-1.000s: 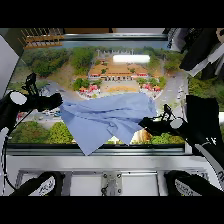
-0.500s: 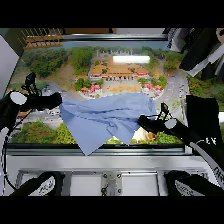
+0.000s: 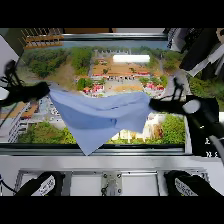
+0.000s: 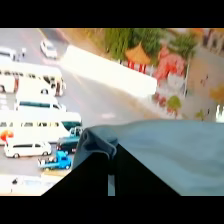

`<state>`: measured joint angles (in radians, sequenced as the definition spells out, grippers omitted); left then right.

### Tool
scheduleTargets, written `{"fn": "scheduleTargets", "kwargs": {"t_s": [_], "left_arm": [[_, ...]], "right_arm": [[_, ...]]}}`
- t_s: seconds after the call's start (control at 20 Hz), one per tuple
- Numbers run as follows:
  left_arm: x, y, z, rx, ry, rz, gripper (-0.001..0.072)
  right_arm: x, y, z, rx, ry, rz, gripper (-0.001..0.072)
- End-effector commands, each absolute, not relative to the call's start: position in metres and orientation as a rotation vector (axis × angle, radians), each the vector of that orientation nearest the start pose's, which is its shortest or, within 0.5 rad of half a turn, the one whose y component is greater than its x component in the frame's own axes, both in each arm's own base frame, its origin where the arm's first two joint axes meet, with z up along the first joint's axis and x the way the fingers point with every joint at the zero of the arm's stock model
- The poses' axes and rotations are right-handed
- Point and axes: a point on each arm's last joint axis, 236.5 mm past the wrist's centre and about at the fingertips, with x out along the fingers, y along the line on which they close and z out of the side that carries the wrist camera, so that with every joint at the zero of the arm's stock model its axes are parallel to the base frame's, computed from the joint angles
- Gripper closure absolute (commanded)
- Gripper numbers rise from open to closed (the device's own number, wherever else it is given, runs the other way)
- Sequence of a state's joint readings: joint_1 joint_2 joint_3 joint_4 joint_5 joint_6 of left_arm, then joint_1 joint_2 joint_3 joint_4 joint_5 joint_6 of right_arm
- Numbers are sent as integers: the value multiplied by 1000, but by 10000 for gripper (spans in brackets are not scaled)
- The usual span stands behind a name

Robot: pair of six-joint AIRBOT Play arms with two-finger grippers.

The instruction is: Fold the clothes and pants, and hang the long-sleeved shirts on hangers.

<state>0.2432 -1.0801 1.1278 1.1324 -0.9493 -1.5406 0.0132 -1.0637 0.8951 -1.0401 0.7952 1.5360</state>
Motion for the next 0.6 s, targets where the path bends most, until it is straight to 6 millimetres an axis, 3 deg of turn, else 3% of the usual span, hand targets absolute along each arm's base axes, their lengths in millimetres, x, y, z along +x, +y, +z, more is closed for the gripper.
{"fn": "scheduleTargets", "kwargs": {"t_s": [0.0, 0.1, 0.25, 0.4, 0.55], "left_arm": [[405, 32, 243, -411, 560, -14, 700], [379, 24, 323, -354, 381, -34, 700], [318, 6, 421, -274, 141, -61, 700], [250, -13, 486, -208, -48, -81, 700], [192, -30, 523, -159, -181, -90, 700]], "right_arm": [[388, 35, 198, 327, 729, 163, 696], [375, 26, 297, 268, 521, 166, 696], [336, 29, 404, 206, 268, 177, 696], [288, 37, 463, 164, 107, 189, 696], [251, 42, 486, 144, 28, 191, 696]]}}
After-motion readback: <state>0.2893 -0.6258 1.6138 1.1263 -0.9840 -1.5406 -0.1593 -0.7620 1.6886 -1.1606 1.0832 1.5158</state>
